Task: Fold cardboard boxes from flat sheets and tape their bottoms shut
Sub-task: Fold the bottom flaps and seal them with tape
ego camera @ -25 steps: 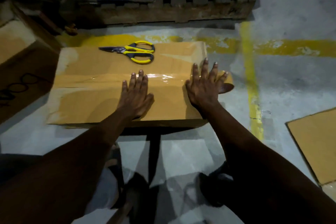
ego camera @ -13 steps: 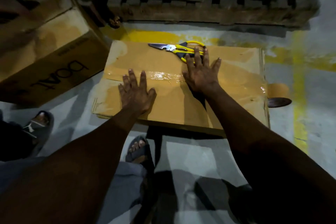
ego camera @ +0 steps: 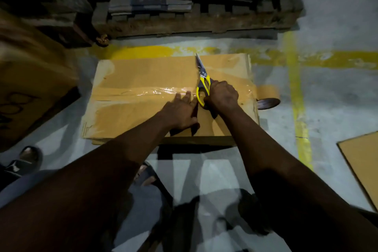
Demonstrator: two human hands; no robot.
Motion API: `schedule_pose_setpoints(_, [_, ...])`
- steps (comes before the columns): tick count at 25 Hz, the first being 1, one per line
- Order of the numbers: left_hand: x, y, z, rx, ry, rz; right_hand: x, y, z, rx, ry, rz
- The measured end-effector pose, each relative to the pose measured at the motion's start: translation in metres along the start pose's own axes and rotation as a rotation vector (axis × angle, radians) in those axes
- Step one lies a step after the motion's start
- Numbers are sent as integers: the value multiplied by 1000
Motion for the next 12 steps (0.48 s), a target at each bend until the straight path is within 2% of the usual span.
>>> schedule_pose_setpoints(5, [-29, 9, -44, 107, -74, 114, -22, 35, -46, 22, -93, -122])
schedule_pose_setpoints(8, [-47, 16, -61, 99, -12, 94, -28, 54, -72, 41, -142, -147])
schedule_pose_setpoints(12, [-45, 24, -62, 40, -53, 89, -32, 63, -85, 62, -148, -124])
Point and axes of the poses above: each hand's wrist, its own y-axis away from the middle knuckle, its own x-axis out of the palm, z = x × y, the point moved 5 cm from there along -y, towards the middle knuckle, and after that the axes turned 5 degrees about -x, right-handed, at the moved point
